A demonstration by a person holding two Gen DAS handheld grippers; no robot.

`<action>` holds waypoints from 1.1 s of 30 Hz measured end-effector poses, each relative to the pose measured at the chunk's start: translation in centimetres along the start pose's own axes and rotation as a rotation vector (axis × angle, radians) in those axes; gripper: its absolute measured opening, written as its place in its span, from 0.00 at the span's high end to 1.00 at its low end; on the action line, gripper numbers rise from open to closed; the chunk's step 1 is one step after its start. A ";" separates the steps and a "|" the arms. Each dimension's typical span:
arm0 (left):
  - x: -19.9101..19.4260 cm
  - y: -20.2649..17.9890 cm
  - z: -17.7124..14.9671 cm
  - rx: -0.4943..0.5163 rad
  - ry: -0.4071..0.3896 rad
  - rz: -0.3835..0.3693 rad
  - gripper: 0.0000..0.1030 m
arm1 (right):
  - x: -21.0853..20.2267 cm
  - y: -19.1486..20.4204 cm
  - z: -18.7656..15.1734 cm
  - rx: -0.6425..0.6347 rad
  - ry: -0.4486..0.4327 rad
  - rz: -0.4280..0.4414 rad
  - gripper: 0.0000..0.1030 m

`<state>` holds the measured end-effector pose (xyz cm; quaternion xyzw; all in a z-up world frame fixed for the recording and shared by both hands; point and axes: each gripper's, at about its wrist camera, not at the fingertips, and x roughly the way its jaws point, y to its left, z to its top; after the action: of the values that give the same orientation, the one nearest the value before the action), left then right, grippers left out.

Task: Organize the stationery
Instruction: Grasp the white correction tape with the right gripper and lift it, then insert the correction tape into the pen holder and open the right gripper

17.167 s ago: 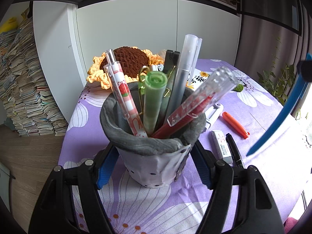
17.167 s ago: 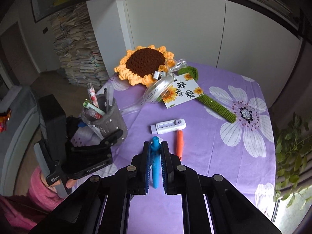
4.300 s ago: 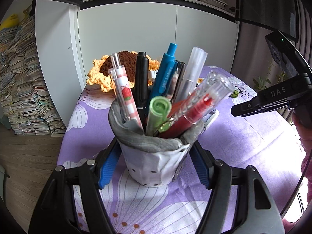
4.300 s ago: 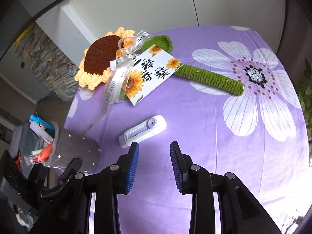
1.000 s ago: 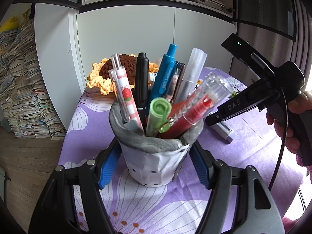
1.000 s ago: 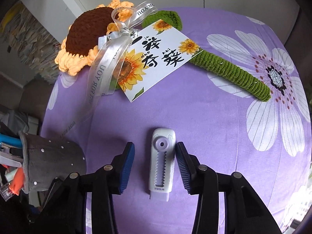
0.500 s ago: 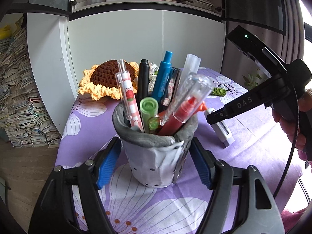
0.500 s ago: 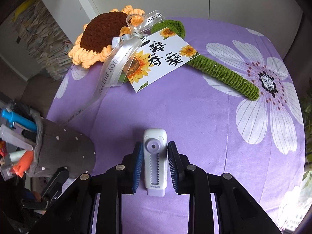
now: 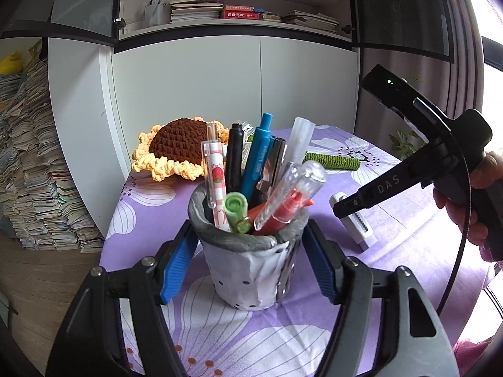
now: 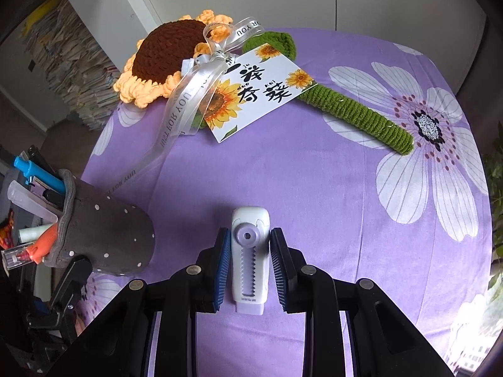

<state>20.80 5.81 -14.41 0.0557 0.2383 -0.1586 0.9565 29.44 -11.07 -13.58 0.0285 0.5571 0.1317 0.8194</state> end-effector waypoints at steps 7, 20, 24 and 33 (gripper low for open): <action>0.0 0.0 0.0 0.000 0.000 -0.001 0.35 | 0.3 -0.1 0.0 0.003 0.011 -0.002 0.73; 0.0 0.0 -0.1 0.000 0.000 0.000 0.35 | 2.5 0.7 1.1 -0.029 0.098 -0.082 0.73; 0.0 -0.1 -0.1 0.001 -0.001 0.001 0.35 | 2.3 1.6 0.9 -0.052 0.068 -0.050 0.74; 0.0 0.0 -0.1 0.003 -0.001 0.003 0.35 | -7.6 4.5 -0.6 -0.110 -0.199 0.053 0.74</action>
<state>20.74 5.83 -14.45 0.0576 0.2375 -0.1576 0.9568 25.46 -8.65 -6.06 0.0109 0.4641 0.1801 0.8672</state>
